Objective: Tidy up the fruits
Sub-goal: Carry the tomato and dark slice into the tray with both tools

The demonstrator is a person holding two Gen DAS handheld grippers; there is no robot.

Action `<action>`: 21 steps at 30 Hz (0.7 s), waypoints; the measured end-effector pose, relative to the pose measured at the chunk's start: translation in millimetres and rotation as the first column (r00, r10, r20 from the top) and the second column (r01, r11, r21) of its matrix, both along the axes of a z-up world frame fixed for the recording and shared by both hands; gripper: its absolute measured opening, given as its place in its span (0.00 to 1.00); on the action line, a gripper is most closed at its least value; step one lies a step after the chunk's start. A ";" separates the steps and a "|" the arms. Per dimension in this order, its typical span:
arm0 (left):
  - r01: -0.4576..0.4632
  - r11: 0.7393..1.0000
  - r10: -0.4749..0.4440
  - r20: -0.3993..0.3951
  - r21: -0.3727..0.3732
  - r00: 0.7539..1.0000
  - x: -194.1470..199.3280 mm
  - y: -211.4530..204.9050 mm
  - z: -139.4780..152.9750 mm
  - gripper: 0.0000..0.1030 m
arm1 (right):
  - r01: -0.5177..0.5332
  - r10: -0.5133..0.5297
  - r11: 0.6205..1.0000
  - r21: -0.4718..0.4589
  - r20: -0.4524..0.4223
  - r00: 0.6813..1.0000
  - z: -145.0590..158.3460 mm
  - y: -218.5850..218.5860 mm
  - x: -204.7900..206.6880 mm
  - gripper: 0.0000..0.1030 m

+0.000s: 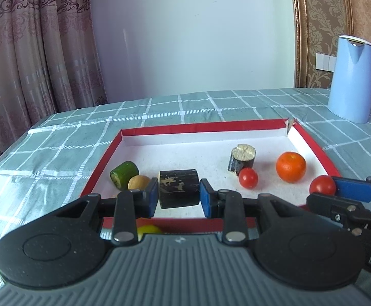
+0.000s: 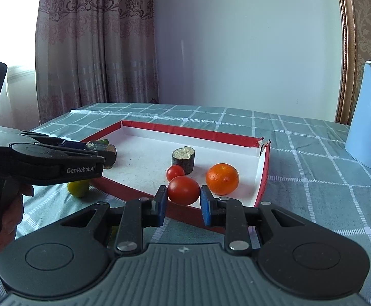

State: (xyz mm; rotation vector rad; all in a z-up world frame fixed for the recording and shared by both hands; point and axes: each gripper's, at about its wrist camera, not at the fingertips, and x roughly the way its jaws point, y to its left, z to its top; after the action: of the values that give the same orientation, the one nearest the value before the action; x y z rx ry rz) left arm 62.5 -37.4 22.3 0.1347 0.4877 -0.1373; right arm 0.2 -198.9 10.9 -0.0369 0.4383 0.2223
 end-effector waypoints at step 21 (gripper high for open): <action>-0.092 0.995 0.094 -0.055 0.044 0.994 61.5 -6.2 -16.9 0.29 | 0.014 -0.017 0.999 -0.029 -0.129 0.991 -10.6 10.2 70.1 0.26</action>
State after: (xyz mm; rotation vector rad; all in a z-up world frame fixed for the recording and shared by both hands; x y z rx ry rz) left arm 124.1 -43.5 5.4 0.1490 0.5532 -0.0396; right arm 70.3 -188.7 0.4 -0.0466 0.5706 0.2040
